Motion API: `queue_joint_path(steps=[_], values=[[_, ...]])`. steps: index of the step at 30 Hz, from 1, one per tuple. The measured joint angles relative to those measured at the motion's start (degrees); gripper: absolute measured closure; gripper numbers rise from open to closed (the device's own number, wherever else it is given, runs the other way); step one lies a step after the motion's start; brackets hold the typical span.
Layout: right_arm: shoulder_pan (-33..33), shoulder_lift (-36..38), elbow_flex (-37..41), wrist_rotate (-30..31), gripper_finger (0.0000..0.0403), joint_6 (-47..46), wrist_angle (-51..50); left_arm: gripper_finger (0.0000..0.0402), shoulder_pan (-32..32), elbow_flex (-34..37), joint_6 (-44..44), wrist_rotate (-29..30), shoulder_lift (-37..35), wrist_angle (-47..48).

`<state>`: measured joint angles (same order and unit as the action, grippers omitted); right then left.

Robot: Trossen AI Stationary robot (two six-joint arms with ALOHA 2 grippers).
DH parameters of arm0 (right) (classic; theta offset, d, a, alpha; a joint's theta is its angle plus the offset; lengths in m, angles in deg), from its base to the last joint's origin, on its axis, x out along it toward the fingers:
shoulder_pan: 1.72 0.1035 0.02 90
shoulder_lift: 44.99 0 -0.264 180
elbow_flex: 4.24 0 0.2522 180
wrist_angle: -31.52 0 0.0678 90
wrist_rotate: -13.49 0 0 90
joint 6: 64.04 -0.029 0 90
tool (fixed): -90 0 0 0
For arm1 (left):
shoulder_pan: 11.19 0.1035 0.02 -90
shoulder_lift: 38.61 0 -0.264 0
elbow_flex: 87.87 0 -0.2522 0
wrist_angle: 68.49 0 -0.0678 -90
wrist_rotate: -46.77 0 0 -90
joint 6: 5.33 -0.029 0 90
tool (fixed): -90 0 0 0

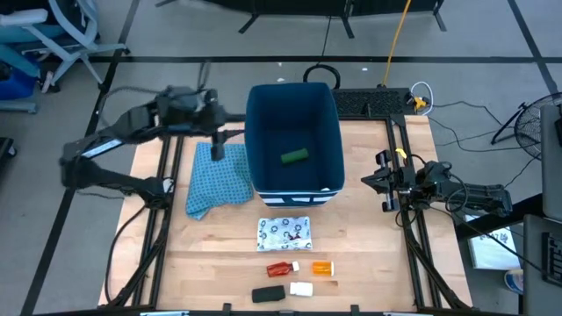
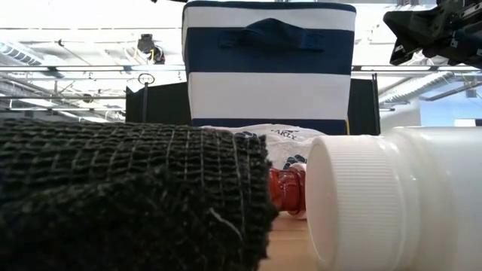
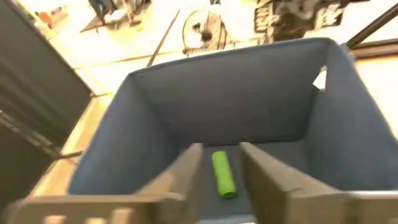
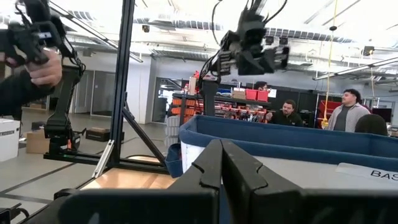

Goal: Pick & place medical supplies in basket/bin
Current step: Put the orange pill bottle into the blue bin

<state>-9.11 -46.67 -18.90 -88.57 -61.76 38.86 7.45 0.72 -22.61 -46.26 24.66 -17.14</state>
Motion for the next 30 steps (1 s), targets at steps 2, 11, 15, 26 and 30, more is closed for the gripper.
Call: queue_joint_path(steps=[2,11,15,26,30], values=[[0.0,0.0,0.0,0.0,0.0403,0.0,0.0,0.0361,0.1,5.6,1.0,-2.3,-4.9,-3.0],[0.0,0.0,0.0,0.0,0.0403,0.0,-0.3,0.0398,-1.6,30.5,10.9,-6.6,-24.5,-18.8],[0.0,0.0,0.0,0.0,0.0403,0.1,-1.0,0.0399,-2.1,40.7,14.5,-4.3,-29.6,-23.4],[0.0,0.0,0.0,-0.1,0.0403,-3.2,-3.9,0.0400,-3.4,66.9,13.6,-8.7,-38.4,-54.5],[0.0,0.0,0.0,-0.2,0.0403,-3.2,-4.0,0.0400,-3.4,73.8,13.8,-8.5,-39.0,-62.3]])
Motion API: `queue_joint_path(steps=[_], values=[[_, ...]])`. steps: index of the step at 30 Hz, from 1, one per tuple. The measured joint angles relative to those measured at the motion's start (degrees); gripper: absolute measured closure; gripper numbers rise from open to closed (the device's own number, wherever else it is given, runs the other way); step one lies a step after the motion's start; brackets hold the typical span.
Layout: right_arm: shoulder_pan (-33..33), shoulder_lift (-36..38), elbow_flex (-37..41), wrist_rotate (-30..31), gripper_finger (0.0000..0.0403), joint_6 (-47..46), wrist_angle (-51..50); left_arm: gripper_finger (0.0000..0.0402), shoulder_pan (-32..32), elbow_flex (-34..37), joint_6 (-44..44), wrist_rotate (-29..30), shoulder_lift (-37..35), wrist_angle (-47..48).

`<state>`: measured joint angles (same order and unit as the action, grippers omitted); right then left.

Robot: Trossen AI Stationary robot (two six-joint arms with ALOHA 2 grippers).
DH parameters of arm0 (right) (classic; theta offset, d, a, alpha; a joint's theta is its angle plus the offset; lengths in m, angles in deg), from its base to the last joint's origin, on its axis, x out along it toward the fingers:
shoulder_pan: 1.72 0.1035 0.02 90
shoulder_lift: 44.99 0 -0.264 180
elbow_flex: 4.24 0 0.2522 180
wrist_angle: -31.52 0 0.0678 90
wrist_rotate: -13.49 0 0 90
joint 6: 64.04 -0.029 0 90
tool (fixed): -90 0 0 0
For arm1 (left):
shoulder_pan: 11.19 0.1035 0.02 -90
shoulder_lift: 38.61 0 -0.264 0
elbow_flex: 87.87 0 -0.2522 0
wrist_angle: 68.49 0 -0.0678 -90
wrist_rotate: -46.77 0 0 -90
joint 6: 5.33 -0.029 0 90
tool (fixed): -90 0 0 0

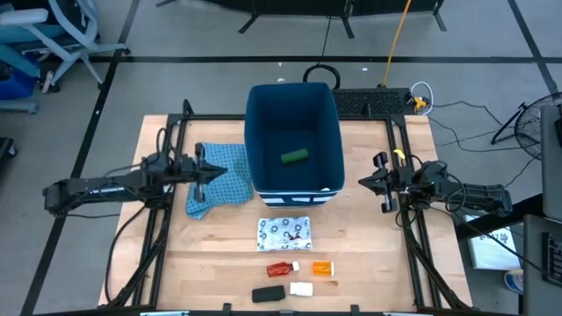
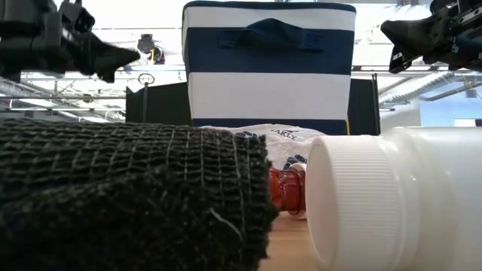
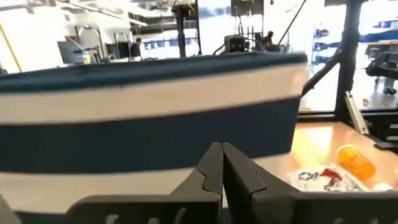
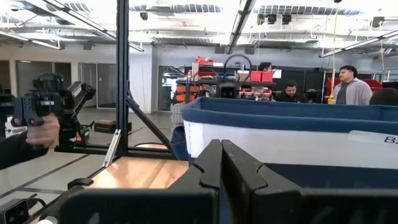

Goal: Pick & place medical supplies in basket/bin
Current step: Put the orange pill bottle into the blue bin

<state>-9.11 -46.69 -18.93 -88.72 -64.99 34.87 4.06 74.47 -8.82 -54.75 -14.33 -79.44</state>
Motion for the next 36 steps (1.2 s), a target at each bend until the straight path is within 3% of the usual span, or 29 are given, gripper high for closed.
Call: queue_joint_path(steps=[2,11,21,27,36], values=[[0.0,0.0,0.0,0.0,0.0403,0.1,0.1,0.0401,0.0,3.4,0.1,0.8,0.0,-4.4],[0.0,0.0,0.0,0.1,0.0403,2.1,-1.0,0.0397,0.0,3.3,-0.7,1.8,0.0,-2.6],[0.0,-0.5,-4.7,-1.6,0.0403,3.7,-1.6,0.0391,0.1,3.3,-0.8,8.4,0.0,-3.0],[0.0,-7.3,-18.3,-1.8,0.0403,5.7,-5.0,0.0390,0.0,3.3,-0.8,9.1,0.0,-3.0],[2.1,-31.2,-43.9,-2.8,0.0402,8.3,-20.9,0.0390,0.0,3.3,-0.8,9.1,0.0,-4.1]])
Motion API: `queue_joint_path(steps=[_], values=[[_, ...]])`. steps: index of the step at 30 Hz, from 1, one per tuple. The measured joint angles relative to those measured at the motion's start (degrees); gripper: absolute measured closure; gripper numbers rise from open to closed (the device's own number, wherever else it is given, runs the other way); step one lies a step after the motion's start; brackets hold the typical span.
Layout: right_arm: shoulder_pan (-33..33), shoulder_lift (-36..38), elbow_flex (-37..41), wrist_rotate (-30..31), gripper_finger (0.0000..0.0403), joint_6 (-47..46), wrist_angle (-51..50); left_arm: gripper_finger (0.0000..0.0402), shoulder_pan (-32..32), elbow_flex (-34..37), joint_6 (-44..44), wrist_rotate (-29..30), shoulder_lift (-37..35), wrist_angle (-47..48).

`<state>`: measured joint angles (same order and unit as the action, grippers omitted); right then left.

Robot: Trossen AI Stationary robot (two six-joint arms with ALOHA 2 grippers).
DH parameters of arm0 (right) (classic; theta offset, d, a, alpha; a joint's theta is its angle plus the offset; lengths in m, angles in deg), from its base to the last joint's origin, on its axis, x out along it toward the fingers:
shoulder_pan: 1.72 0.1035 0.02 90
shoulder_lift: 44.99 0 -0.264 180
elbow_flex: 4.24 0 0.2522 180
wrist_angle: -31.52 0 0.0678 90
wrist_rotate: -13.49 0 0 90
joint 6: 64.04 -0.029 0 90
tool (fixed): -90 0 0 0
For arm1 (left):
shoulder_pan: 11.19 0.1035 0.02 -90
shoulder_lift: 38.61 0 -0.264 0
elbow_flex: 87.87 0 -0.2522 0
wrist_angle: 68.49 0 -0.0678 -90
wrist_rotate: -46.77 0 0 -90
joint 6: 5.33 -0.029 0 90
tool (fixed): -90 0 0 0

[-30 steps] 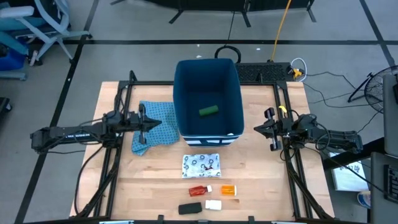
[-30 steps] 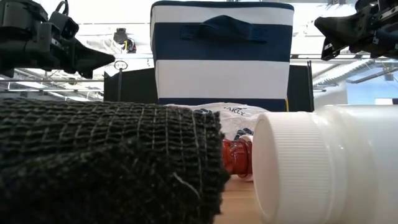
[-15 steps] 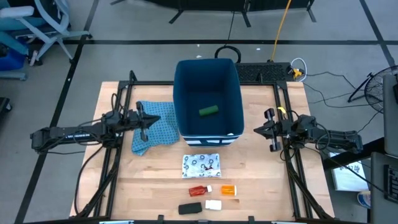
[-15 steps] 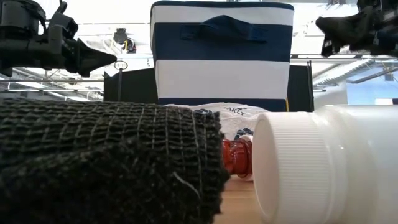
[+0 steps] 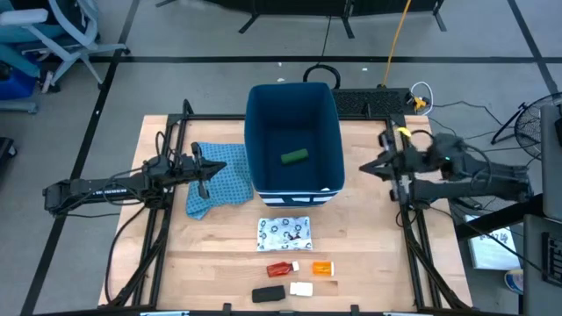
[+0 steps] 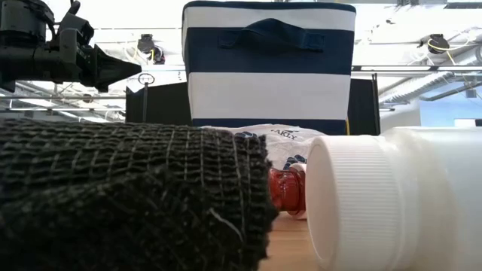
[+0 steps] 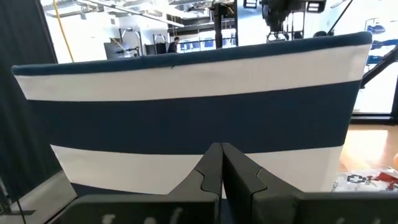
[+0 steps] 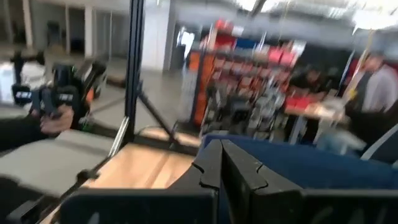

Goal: Pick & place medical supplies in basket/bin
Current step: Put the orange pill bottle into the blue bin

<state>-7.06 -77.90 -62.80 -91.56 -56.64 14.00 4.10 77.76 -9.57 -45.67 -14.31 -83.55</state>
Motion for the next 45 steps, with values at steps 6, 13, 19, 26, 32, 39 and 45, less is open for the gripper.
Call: queue_joint_path(steps=[6,13,19,26,32,39,45], values=[[8.3,-15.1,-14.7,0.9,0.0342,-2.6,-8.1,0.0389,0.0,0.0,0.1,0.0,0.0,0.0],[24.2,-28.4,-26.9,17.8,0.0192,-3.5,-22.7,0.0389,0.0,0.0,0.8,-0.1,0.0,0.1],[36.5,-37.2,-28.2,33.6,0.0128,-9.1,-27.1,0.0389,0.0,0.0,2.5,-0.1,0.0,0.3],[44.2,-48.6,-28.2,36.1,0.0122,-20.7,-25.0,0.0389,0.0,0.0,5.8,-0.2,0.0,0.4],[47.7,-58.1,-28.3,37.6,0.0122,-33.5,-23.2,0.0389,0.0,0.0,8.8,-0.3,0.0,0.5],[50.0,-68.0,-28.3,37.5,0.0122,-44.9,-23.4,0.0389,0.0,0.0,13.6,-0.2,0.0,0.4],[50.0,-72.1,-28.3,37.5,0.0122,-47.5,-23.3,0.0389,0.0,0.0,14.1,-0.2,0.0,0.3]])
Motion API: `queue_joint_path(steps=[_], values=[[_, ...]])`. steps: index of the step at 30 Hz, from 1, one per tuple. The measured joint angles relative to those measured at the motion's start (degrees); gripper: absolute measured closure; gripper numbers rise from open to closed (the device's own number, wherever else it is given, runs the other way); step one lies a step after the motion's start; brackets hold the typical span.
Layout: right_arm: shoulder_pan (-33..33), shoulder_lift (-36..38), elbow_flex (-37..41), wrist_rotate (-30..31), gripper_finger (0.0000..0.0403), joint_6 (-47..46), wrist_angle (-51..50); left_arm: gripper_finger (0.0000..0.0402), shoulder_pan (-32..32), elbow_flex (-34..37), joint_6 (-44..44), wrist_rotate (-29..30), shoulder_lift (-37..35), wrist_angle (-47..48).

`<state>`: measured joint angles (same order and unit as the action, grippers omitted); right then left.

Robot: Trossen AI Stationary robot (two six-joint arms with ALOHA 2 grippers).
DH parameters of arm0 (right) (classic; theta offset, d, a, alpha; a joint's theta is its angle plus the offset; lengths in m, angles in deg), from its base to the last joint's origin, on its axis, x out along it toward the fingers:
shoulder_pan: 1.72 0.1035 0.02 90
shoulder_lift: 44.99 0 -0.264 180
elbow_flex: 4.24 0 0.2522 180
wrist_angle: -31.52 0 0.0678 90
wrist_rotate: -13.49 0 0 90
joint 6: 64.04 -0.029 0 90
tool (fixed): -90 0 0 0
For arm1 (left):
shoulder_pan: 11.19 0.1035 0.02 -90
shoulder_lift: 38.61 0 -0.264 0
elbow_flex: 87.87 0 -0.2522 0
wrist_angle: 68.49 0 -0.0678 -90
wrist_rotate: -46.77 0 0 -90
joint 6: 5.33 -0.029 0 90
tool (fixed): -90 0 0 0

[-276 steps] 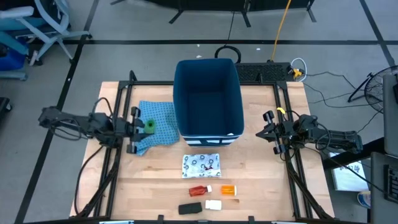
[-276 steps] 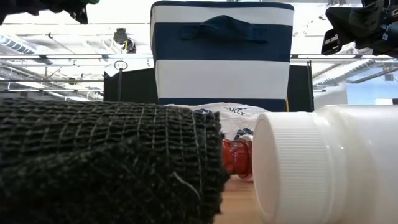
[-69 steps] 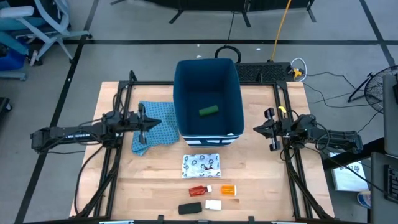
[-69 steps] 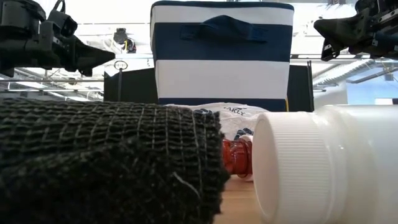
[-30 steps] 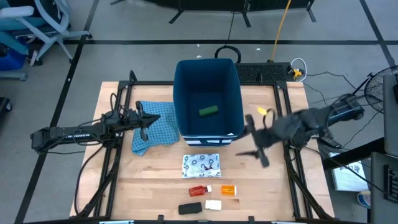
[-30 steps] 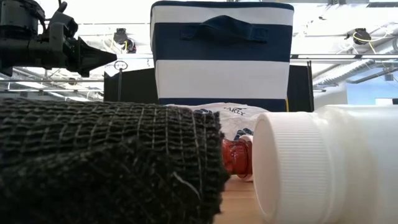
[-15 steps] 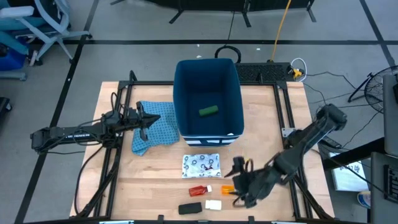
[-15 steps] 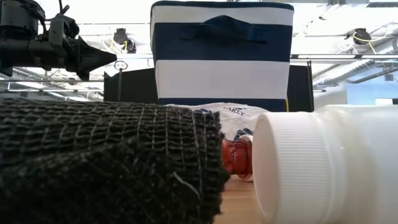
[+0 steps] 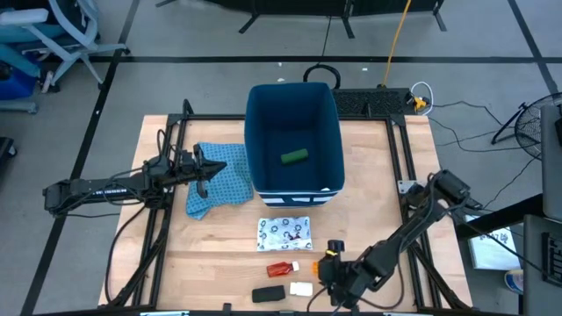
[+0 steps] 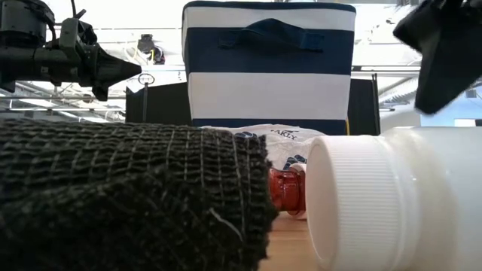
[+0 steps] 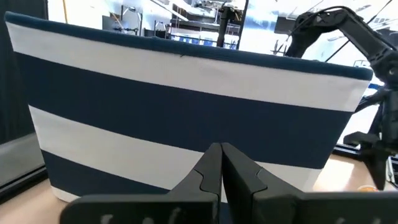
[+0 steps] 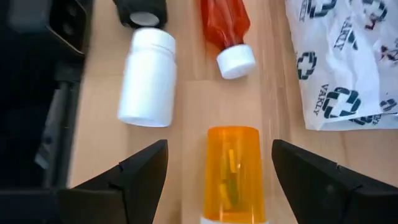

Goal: Pick & place medical supplies in basket/bin
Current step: Put the orange pill bottle into the blue bin

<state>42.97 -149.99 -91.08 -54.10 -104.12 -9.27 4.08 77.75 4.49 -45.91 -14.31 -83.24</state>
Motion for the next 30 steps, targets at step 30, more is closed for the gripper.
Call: queue_joint_path(steps=[30], values=[[-3.5,-1.8,1.7,-6.1,0.0225,6.1,-2.0,0.0389,0.0,0.0,1.2,-1.1,0.0,0.0]])
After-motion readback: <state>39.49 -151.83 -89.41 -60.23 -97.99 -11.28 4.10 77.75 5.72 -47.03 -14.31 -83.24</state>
